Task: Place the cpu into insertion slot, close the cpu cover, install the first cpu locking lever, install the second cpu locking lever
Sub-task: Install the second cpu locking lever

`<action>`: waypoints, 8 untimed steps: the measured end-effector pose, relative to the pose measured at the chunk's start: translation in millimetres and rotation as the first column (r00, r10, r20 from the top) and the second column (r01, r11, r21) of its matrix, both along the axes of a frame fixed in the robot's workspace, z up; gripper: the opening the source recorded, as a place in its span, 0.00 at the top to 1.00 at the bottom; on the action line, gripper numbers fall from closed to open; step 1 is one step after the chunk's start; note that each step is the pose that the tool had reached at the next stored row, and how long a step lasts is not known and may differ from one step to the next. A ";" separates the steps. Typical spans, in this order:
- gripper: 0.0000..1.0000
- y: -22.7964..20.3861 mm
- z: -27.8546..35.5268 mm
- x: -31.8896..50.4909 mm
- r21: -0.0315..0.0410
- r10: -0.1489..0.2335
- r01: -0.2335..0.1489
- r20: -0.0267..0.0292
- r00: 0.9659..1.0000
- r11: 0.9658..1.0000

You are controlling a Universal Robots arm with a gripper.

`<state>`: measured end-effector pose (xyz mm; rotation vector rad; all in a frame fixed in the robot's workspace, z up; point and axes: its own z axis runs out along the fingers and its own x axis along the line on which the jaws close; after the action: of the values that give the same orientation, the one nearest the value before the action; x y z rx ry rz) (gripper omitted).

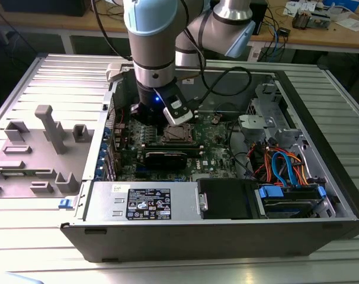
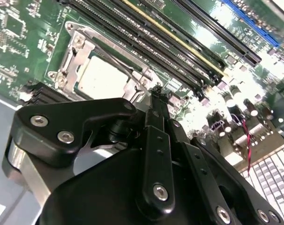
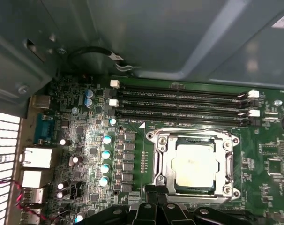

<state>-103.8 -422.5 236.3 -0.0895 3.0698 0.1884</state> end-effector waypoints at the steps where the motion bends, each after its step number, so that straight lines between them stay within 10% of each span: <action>1: 0.89 0.0 2.3 0.0 0.000 0.000 0.000 0.000 1.000 1.000; 8: 0.89 0.0 17.7 1.7 -0.001 0.000 0.000 -0.003 1.000 1.000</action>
<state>-102.2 -422.5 254.1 -0.0896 3.0725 0.1878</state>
